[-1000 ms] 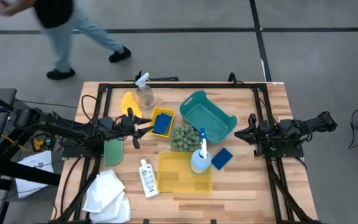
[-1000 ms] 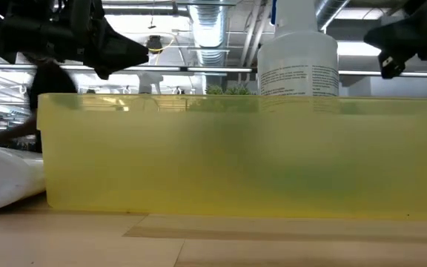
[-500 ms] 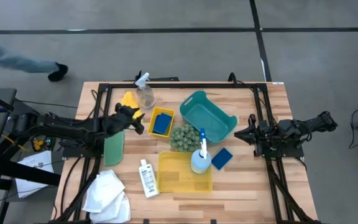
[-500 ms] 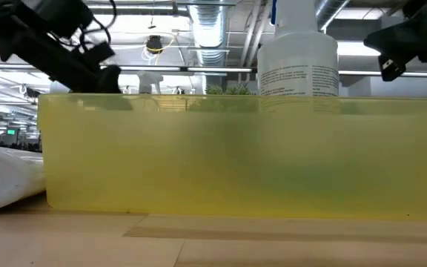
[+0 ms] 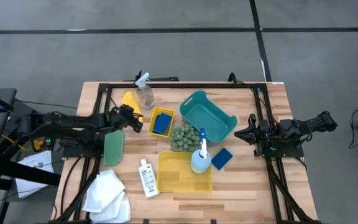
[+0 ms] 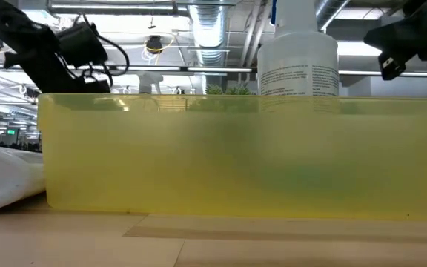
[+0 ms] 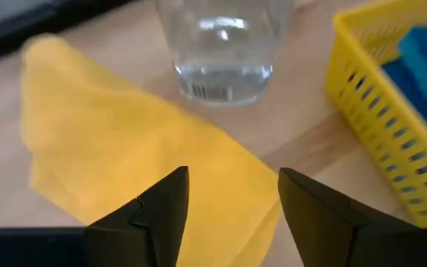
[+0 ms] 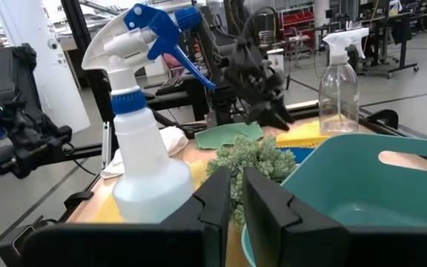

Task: Pick & Place Kitchen Items
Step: Put the yellow microfiber cloth into the green bin

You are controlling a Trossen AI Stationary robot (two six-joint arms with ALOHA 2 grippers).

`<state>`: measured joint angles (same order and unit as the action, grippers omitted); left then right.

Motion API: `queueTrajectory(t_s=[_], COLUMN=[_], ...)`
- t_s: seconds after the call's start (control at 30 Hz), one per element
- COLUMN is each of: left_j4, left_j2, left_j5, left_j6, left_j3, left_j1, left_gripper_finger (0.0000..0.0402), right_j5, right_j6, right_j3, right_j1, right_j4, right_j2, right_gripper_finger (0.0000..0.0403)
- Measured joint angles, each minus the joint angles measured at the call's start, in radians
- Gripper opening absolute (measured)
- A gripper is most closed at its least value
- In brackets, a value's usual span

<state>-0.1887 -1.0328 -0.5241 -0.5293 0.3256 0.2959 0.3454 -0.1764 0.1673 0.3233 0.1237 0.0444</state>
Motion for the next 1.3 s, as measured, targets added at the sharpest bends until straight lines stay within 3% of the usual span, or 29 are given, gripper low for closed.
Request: queueTrajectory(t_s=[0.27, 0.57, 0.77, 1.3], left_j4=[0.097, 0.129, 0.129, 0.126], left_j2=[-0.236, -0.314, -0.337, -0.336], left_j5=[-0.043, 0.112, 0.138, 0.217], left_j6=[-0.029, -0.059, -0.057, -0.025], left_j3=[0.000, 0.006, 0.008, 0.008], left_j1=[0.060, 0.104, 0.104, 0.103], left_gripper_finger=[0.0200, 0.0207, 0.0202, 0.0074], right_j5=[0.000, -0.001, -0.001, -0.004], right_j6=[-0.008, -0.008, -0.008, -0.008], right_j3=[0.000, 0.000, 0.000, 0.000], right_j1=[0.000, 0.000, -0.001, -0.001], right_j4=[0.000, 0.003, 0.003, 0.008], right_j2=[0.000, 0.000, 0.000, 0.000], right_gripper_finger=[0.0032, 0.0032, 0.0032, 0.0032])
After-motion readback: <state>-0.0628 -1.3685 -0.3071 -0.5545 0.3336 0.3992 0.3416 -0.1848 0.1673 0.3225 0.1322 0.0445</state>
